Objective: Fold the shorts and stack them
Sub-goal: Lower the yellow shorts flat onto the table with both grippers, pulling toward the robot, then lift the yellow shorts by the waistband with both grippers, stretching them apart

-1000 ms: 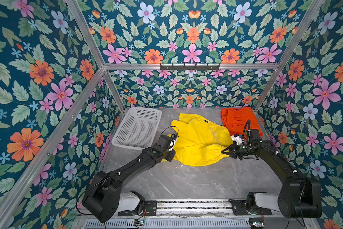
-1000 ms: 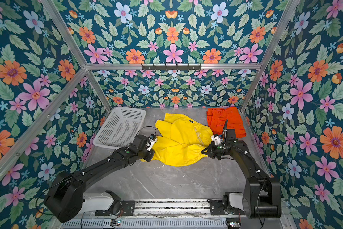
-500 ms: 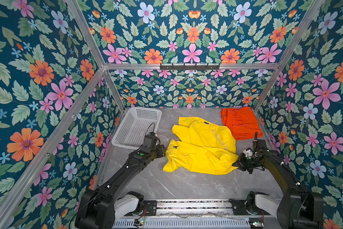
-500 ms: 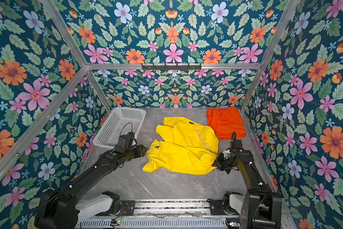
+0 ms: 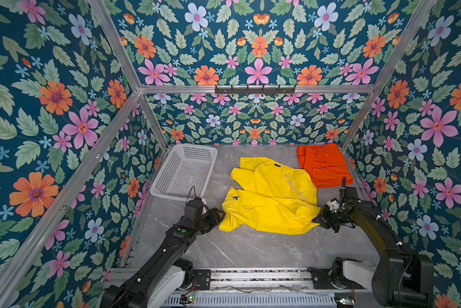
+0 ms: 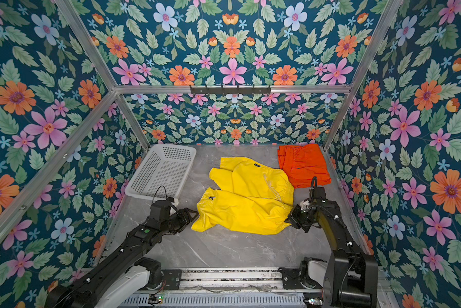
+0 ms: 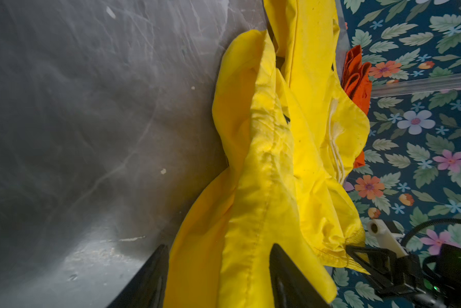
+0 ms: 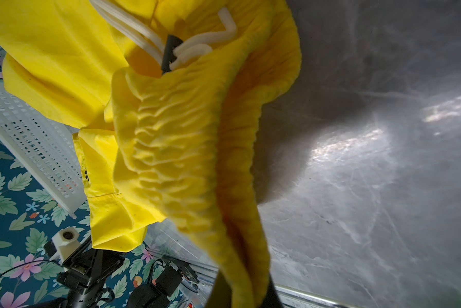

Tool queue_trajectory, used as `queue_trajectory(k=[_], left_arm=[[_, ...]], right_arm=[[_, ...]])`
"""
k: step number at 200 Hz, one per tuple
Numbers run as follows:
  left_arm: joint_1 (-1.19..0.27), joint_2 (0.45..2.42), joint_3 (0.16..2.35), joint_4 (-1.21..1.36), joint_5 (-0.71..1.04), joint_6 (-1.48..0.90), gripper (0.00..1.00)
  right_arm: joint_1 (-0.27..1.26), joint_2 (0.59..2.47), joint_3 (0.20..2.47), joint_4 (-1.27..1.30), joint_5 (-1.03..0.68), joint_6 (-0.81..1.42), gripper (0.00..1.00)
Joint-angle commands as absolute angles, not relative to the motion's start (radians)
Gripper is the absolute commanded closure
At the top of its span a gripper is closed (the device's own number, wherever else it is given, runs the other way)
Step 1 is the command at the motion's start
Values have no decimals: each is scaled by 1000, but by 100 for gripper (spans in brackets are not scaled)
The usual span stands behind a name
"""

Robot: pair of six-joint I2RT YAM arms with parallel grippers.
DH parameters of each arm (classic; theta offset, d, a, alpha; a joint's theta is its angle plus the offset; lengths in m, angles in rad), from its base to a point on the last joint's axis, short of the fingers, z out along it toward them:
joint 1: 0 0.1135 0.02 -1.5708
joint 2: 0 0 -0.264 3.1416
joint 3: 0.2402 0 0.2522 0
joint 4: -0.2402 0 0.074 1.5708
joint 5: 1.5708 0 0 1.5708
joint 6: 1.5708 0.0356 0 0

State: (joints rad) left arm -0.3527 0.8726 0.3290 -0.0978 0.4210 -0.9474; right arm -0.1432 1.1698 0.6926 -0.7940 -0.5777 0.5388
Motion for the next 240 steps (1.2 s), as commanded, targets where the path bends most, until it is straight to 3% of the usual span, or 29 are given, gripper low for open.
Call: queue_trajectory(k=[1, 53, 125, 180, 210, 226, 240], left_arm=[[-352, 893, 317, 29, 484, -981, 37], [-352, 987, 282, 145, 584, -983, 47], [-351, 787, 218, 192, 591, -1058, 73], [-352, 762, 163, 174, 610, -1064, 39], [-351, 781, 139, 204, 616, -1059, 37], [-352, 808, 119, 290, 647, -1086, 46], [-351, 826, 115, 328, 664, -1102, 65]], right_arm=[[-143, 1167, 696, -782, -598, 528, 100], [-143, 1154, 686, -769, -617, 535, 100], [-143, 1137, 693, -759, -606, 549, 100], [-143, 1139, 694, -755, -615, 547, 100], [-143, 1137, 696, -751, -627, 548, 100], [-143, 1132, 698, -753, -629, 548, 100], [-143, 1126, 697, -752, -629, 549, 100]])
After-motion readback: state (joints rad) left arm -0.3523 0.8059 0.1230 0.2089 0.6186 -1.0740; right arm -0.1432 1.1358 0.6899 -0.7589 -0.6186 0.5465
